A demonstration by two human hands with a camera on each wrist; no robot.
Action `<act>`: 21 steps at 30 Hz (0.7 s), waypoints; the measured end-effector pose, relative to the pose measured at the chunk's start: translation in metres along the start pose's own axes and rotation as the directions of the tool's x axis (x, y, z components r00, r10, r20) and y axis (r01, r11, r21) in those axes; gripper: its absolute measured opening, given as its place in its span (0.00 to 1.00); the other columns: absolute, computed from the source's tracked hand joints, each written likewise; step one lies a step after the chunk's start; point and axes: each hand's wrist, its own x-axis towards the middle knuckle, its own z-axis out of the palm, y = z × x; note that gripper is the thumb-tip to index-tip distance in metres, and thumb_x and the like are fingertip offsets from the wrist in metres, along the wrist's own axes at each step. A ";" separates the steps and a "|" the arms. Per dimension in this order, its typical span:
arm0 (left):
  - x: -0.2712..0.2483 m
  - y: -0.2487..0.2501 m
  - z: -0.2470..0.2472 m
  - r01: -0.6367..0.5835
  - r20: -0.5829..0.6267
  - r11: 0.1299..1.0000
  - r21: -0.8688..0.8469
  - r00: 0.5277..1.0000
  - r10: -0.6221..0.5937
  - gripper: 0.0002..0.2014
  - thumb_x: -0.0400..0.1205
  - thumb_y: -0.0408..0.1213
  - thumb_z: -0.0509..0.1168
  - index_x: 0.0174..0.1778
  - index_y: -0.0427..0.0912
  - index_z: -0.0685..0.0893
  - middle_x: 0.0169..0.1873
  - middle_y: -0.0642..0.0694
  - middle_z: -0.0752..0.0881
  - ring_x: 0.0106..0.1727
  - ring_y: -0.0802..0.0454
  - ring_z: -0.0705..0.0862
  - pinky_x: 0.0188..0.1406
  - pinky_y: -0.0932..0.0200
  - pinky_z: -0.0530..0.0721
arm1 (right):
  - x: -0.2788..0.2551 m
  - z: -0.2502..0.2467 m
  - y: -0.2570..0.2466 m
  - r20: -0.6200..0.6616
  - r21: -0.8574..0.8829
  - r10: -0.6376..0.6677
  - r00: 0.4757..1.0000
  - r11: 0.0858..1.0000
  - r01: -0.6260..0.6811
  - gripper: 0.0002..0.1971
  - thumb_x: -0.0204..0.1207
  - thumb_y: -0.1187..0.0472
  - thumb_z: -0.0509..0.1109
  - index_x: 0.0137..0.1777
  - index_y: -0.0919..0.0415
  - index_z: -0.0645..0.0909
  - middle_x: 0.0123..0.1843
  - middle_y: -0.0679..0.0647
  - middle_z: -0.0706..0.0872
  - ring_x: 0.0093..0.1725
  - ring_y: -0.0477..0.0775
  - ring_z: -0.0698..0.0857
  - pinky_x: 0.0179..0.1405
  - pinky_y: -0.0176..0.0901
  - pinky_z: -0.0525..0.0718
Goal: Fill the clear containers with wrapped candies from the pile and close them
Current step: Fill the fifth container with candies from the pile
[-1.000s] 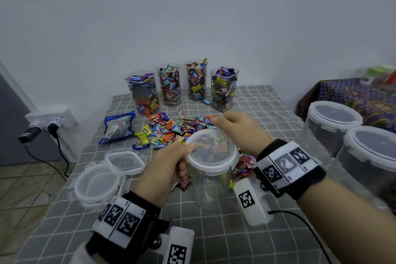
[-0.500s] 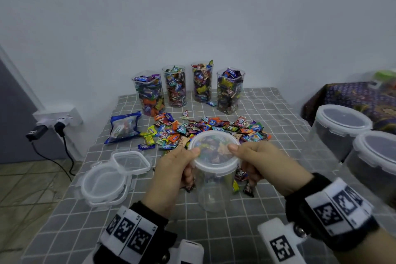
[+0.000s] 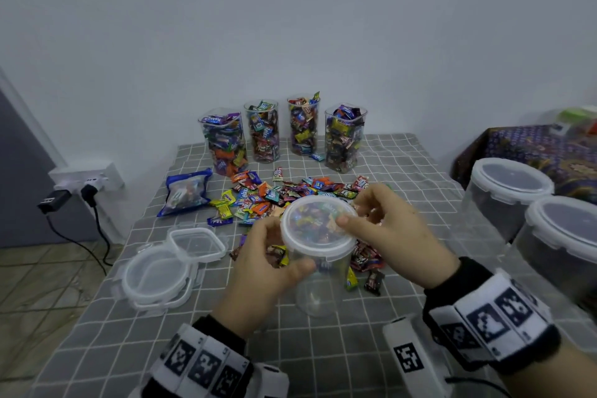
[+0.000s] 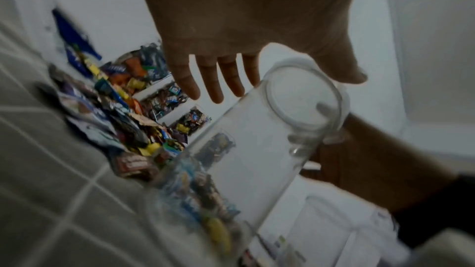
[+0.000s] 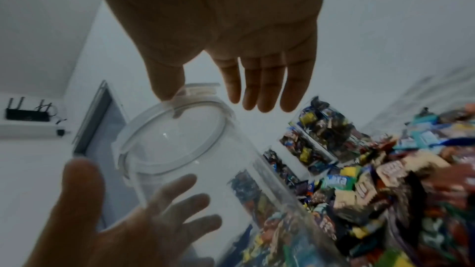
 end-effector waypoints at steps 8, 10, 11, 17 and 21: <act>-0.001 -0.001 0.015 -0.044 0.013 0.994 0.097 0.999 0.043 0.40 0.54 0.57 0.79 0.64 0.67 0.73 0.59 0.68 0.83 0.61 0.69 0.80 0.54 0.70 0.79 | -0.005 0.001 -0.016 0.211 -0.289 -0.150 0.966 0.934 0.209 0.45 0.49 0.25 0.62 0.65 0.50 0.70 0.57 0.41 0.76 0.56 0.42 0.76 0.57 0.42 0.76; -0.001 -0.001 0.014 -0.041 0.016 0.994 0.097 0.999 0.040 0.41 0.54 0.57 0.80 0.65 0.65 0.74 0.58 0.68 0.83 0.61 0.68 0.81 0.57 0.65 0.80 | -0.005 0.003 -0.016 0.158 -0.273 -0.165 0.974 0.940 0.204 0.41 0.49 0.26 0.62 0.61 0.49 0.71 0.54 0.42 0.78 0.54 0.43 0.77 0.53 0.43 0.77; -0.001 0.000 0.014 -0.036 0.014 0.994 0.106 0.999 0.035 0.41 0.54 0.57 0.80 0.65 0.65 0.74 0.58 0.67 0.83 0.61 0.67 0.81 0.59 0.60 0.81 | -0.006 0.004 -0.017 0.140 -0.247 -0.160 0.977 0.950 0.191 0.40 0.48 0.27 0.63 0.59 0.48 0.71 0.54 0.41 0.78 0.53 0.43 0.78 0.53 0.42 0.76; -0.001 0.002 0.011 -0.039 0.069 0.987 0.155 0.997 0.028 0.42 0.54 0.60 0.78 0.65 0.62 0.73 0.58 0.69 0.82 0.61 0.68 0.80 0.62 0.53 0.81 | -0.003 -0.008 -0.030 0.085 -0.070 -0.107 0.991 0.991 0.113 0.40 0.46 0.26 0.67 0.59 0.42 0.69 0.57 0.36 0.78 0.57 0.38 0.78 0.56 0.37 0.76; -0.004 0.010 -0.004 -0.118 0.028 0.989 0.091 0.993 0.116 0.51 0.57 0.68 0.75 0.76 0.64 0.61 0.69 0.67 0.74 0.72 0.63 0.73 0.67 0.49 0.77 | -0.003 -0.008 -0.038 0.100 -0.148 -0.172 0.980 0.971 0.186 0.36 0.54 0.35 0.78 0.60 0.46 0.70 0.54 0.39 0.78 0.52 0.35 0.74 0.51 0.27 0.72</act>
